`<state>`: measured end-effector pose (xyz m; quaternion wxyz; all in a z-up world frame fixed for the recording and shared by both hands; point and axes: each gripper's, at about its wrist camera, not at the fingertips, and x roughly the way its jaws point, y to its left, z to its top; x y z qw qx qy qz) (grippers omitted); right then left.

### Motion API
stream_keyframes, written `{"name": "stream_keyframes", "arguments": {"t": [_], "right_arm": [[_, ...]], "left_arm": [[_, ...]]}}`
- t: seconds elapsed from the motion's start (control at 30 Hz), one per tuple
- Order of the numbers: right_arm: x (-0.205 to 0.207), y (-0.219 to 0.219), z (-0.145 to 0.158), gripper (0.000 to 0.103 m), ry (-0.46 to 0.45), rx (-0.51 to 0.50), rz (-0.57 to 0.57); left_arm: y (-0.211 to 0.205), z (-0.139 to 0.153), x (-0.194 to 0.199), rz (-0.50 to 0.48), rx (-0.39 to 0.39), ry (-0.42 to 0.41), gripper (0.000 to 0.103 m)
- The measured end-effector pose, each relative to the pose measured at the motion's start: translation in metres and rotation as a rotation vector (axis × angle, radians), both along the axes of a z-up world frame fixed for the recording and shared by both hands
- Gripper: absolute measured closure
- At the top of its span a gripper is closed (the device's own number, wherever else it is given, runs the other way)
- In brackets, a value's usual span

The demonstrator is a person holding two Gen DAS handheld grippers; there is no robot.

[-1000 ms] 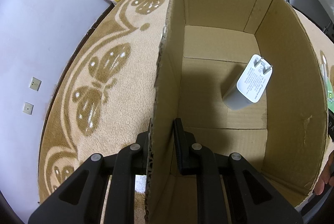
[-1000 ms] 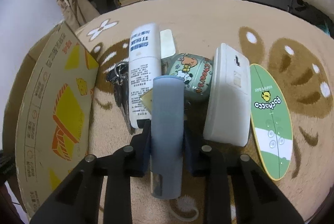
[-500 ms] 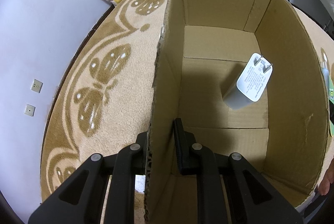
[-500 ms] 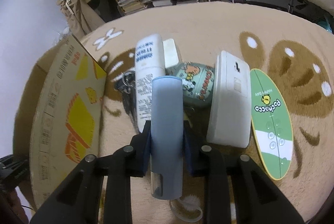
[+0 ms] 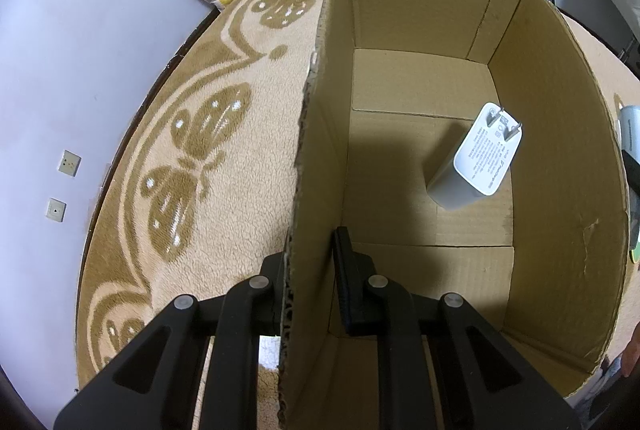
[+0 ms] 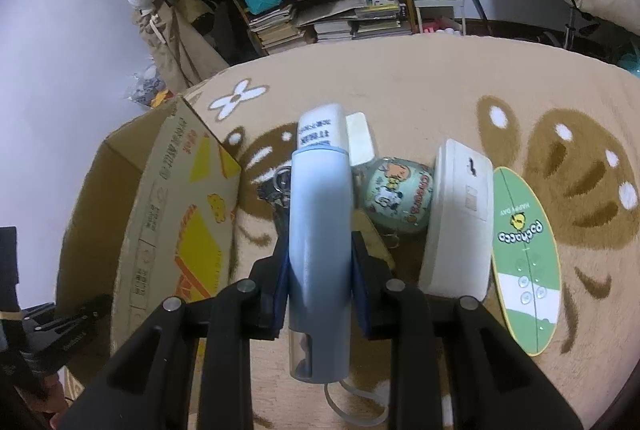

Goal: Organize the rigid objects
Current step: 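Lift the power bank into the box with the right tool and release it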

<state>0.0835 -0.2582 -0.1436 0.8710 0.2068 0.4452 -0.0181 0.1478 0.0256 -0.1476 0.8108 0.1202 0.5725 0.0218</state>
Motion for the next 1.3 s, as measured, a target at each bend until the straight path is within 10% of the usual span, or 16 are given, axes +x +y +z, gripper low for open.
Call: {"name": "stream_keyframes", "arguments": {"t": [0.83, 1.3], "right_arm": [[0.032, 0.075, 0.077, 0.074, -0.158, 0.044, 0.238], [0.049, 0.096, 0.052, 0.074, -0.065, 0.073, 0.274]], "left_arm": [[0.006, 0.0, 0.004, 0.01, -0.017, 0.005, 0.088], [0.008, 0.001, 0.005, 0.012, -0.025, 0.008, 0.088]]}}
